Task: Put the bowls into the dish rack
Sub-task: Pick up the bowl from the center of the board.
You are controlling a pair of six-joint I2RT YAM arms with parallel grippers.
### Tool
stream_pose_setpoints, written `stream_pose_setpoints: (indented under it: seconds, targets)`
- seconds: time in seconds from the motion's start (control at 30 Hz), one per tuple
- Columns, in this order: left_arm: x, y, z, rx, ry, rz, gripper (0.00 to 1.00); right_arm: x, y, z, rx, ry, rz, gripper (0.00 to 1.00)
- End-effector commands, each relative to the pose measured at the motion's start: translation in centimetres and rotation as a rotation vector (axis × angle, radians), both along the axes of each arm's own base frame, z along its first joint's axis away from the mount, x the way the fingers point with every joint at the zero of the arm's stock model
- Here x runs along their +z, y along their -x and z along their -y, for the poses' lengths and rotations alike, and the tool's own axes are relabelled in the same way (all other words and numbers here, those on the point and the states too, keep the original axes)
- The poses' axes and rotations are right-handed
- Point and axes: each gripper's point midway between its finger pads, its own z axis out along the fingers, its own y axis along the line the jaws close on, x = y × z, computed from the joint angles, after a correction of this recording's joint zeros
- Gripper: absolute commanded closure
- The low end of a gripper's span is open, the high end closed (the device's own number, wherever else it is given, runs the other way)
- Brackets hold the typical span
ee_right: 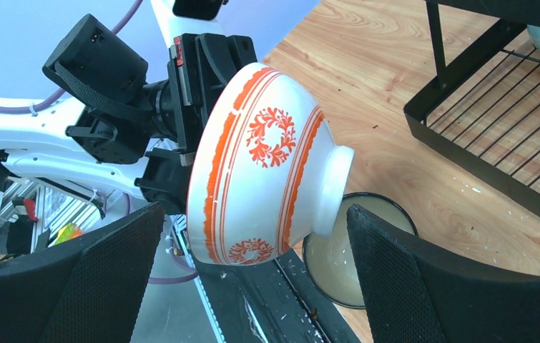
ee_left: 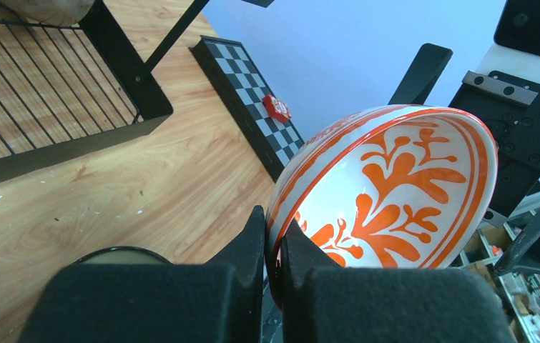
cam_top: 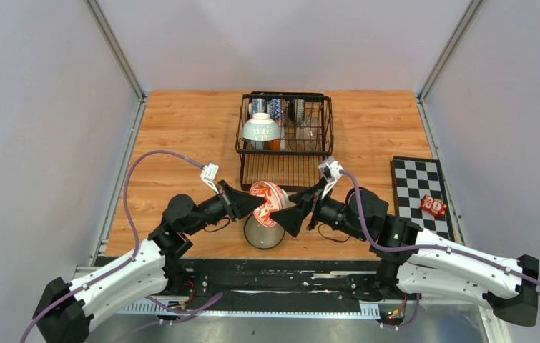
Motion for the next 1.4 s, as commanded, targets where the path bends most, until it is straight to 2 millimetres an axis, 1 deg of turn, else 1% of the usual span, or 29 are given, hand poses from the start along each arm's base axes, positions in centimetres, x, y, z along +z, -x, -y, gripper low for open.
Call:
stream_pose_setpoints:
  seconds: [0.0,0.23,0.33,0.7,0.9,0.93,0.97,1.0,1.03,1.07,1.1,1.13,1.23,1.33,1.37]
  targets:
    - [3.3,0.3,-0.2,-0.009,0.107,0.081,1.0,2.4,0.6,-0.5,0.033,-0.066,0.026,0.0]
    - [3.6,0.3,-0.1,-0.017,0.139,0.086,1.0,2.9,0.6,-1.1,0.045,-0.083,0.028,0.0]
    - [3.6,0.3,-0.1,-0.016,0.136,0.088,1.0,3.2,1.2,-1.4,0.085,-0.092,0.03,0.01]
    - [3.3,0.1,-0.2,-0.003,0.12,0.095,1.0,4.3,1.4,-1.4,0.094,-0.135,0.048,0.17]
    - [3.3,0.0,-0.2,0.004,0.121,0.089,1.0,4.1,1.3,-1.4,0.088,-0.131,0.046,0.19]
    - [3.3,0.0,-0.2,0.004,0.121,0.089,1.0,4.0,1.3,-1.4,0.087,-0.127,0.044,0.21]
    - [3.3,0.0,-0.2,0.003,0.122,0.088,1.0,3.9,1.2,-1.4,0.083,-0.123,0.041,0.25]
    - [3.3,-0.1,-0.2,0.004,0.122,0.087,1.0,3.9,1.2,-1.5,0.083,-0.119,0.043,0.35]
    - [3.3,0.0,-0.2,0.003,0.123,0.087,1.0,3.8,1.1,-1.5,0.085,-0.116,0.047,0.5]
    - [3.3,0.0,-0.2,0.002,0.122,0.087,1.0,3.8,1.1,-1.5,0.082,-0.112,0.048,0.75]
    - [3.4,0.0,-0.1,0.0,0.123,0.088,1.0,3.8,0.9,-1.5,0.074,-0.106,0.048,0.94]
    - [3.3,0.0,-0.1,0.0,0.122,0.087,1.0,3.7,0.8,-1.4,0.065,-0.099,0.048,0.97]
    - [3.2,0.0,-0.2,0.003,0.116,0.084,1.0,3.6,0.5,-1.2,0.046,-0.086,0.05,0.97]
    - [2.9,-0.2,-0.2,0.01,0.105,0.07,1.0,4.1,0.2,-0.8,0.021,-0.096,0.064,0.97]
    - [2.9,-0.2,-0.2,0.013,0.102,0.066,0.97,4.3,0.1,-0.6,0.017,-0.098,0.071,0.97]
